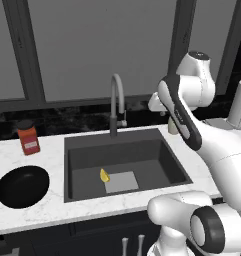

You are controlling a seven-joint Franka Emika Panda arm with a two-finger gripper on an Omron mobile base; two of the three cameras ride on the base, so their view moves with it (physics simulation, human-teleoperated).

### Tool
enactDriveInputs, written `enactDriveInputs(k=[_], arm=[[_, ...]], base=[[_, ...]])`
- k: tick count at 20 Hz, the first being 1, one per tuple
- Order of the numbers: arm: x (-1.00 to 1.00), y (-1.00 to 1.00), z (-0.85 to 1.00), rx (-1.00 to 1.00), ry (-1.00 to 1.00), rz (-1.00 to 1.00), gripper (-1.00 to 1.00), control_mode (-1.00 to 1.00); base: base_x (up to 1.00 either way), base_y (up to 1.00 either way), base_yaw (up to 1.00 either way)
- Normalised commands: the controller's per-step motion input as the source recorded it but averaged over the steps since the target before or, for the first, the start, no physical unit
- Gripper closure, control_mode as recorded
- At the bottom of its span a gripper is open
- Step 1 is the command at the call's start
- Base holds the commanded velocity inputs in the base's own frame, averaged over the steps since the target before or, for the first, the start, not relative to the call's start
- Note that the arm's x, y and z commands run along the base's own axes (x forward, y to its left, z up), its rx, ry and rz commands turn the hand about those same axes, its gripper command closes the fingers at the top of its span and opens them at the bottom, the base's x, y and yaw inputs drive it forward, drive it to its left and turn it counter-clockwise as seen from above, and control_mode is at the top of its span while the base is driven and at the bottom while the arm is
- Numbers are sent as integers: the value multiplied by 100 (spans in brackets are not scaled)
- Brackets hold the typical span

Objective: Pick the lemon wedge from the sink and place it in the bowl. Then pick the bowl and place it in the microwave. Then close the microwave door and press the start button.

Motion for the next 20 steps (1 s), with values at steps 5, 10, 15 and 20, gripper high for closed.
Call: enactDriveInputs(k=[5, 10, 15, 20], arm=[[-46, 52, -4, -7, -6, 3, -100, -100], [-18, 100, -56, -28, 2, 1, -100, -100], [19, 87, -51, -18, 15, 4, -100, -100], [19, 37, -59, -9, 21, 4, -100, -100]], base=[[0, 0, 0], [0, 0, 0], [0, 0, 0], [0, 0, 0]])
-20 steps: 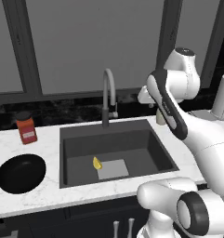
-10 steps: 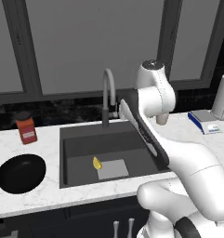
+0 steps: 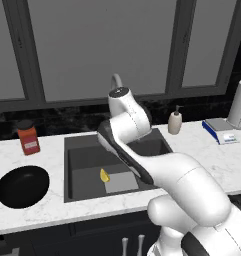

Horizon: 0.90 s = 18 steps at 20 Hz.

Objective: Pick the lemon wedge from the sink and place it in the bowl. Then pick the bowl and place it in the microwave. Then close the microwave door and press the start button.

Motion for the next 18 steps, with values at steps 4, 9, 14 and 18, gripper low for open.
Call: enactDriveInputs(k=[4, 9, 14, 18], arm=[[3, 30, -84, -4, 12, 1, -100, -100], [0, 10, -74, 0, 2, 1, -100, -100], [0, 0, -68, 0, 0, 0, -100, -100], [0, 0, -75, -2, 0, 0, -100, -100]], base=[[0, 0, 0], [0, 0, 0], [0, 0, 0], [0, 0, 0]])
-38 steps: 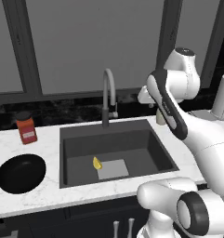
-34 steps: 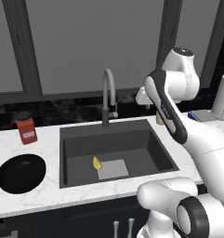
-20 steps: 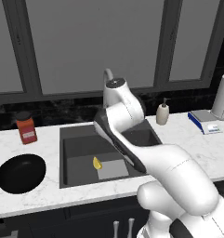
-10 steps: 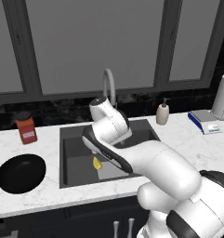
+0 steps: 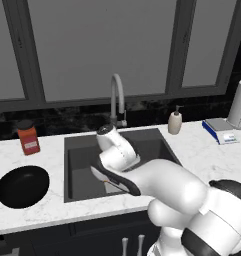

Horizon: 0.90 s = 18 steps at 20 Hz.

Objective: Pick the lemon wedge from the sink and place it in the bowl. Then pick the bowl and place it in the microwave. Then close the microwave door and press the start button.

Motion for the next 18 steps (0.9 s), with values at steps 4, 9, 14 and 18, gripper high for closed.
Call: enactDriveInputs(k=[4, 9, 14, 18], arm=[[26, 0, -46, -3, 0, 0, -100, -100], [51, 0, -9, -1, 0, 0, -100, -100], [42, 0, -7, 0, 4, 0, -100, -100], [36, 2, -21, 0, 0, 0, -100, -100]], base=[[0, 0, 0], [0, 0, 0], [0, 0, 0], [0, 0, 0]])
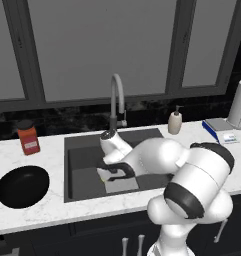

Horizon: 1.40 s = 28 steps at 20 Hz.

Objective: Pick the lemon wedge from the sink and place it in the bowl. Then pick the bowl and place it in the microwave. Then close the microwave door and press the start button.

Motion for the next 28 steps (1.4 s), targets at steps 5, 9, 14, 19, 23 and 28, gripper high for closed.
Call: enactDriveInputs(k=[5, 9, 14, 19, 23, 28], arm=[[25, 6, -21, 0, 0, 0, -100, -100], [17, 27, -20, 0, 5, 0, -100, -100], [15, 17, -30, 0, 6, 0, -100, -100], [27, 15, -32, 0, 2, 0, -100, -100], [34, 11, -28, -2, 0, 0, -100, -100], [27, 5, -27, -1, 0, 0, -100, -100]], base=[[0, 0, 0], [0, 0, 0], [0, 0, 0], [0, 0, 0], [0, 0, 0], [0, 0, 0]])
